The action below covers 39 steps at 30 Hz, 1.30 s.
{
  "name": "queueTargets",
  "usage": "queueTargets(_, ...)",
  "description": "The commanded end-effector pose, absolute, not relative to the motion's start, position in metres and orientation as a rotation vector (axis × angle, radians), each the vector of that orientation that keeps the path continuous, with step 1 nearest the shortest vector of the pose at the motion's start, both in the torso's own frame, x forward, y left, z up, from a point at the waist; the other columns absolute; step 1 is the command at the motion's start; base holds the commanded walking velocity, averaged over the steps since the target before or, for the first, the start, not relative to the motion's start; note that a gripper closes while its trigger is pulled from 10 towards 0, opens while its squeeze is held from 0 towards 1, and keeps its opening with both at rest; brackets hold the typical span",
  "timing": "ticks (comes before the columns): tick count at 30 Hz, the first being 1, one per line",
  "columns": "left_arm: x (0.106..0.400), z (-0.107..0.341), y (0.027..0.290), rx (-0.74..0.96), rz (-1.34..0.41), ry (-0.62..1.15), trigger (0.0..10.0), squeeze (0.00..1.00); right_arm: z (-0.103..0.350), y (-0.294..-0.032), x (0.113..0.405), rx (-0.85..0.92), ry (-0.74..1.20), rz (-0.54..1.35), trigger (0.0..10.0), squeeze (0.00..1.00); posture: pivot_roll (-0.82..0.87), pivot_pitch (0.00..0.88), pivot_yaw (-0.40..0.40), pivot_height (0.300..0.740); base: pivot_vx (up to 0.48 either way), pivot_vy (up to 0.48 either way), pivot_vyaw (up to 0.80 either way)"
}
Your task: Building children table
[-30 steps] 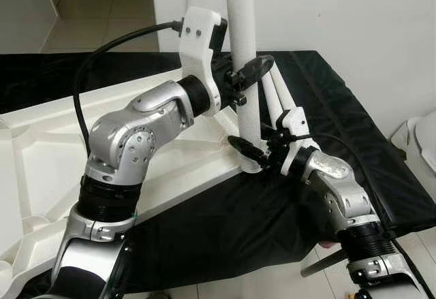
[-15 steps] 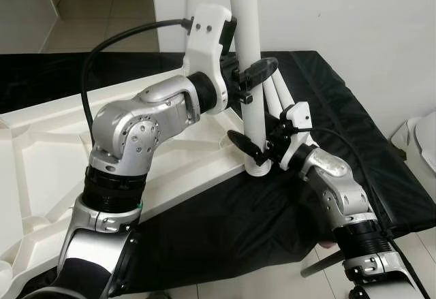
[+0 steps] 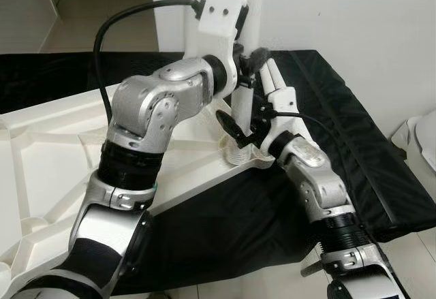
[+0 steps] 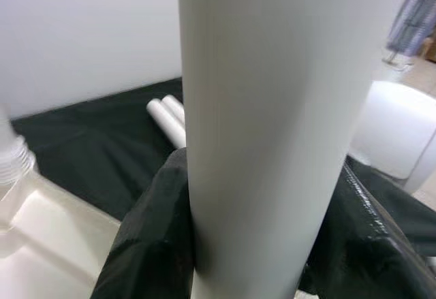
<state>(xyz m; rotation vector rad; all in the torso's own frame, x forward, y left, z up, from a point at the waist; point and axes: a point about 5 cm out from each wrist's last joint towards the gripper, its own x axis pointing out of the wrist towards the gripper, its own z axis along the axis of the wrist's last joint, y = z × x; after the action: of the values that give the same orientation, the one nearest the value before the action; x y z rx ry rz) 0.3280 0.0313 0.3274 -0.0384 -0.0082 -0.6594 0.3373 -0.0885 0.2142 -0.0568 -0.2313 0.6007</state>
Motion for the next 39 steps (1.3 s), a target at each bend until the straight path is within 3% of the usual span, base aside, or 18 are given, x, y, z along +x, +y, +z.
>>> queueTargets(1, 0.329, 0.335, 0.029, -0.019, -0.617, -0.040, 10.0, 0.00, 0.216, -0.085, 0.340, -0.056, -0.224, 0.557, 10.0, 0.00, 0.01, 0.100, -0.026, 0.740, 0.000, 0.000, 0.00)
queueTargets(21, 0.335, 0.357, 0.028, -0.015, -0.506, -0.104, 10.0, 0.00, 0.193, -0.061, 0.344, 0.127, -0.053, 0.240, 10.0, 0.00, 0.01, 0.113, -0.022, 0.740, 0.000, 0.000, 0.00)
queueTargets(39, 0.334, 0.362, 0.026, -0.022, -0.511, -0.124, 10.0, 0.00, 0.225, -0.042, 0.344, 0.155, -0.118, 0.240, 10.0, 0.00, 0.02, 0.113, -0.032, 0.740, 0.000, 0.000, 0.00)
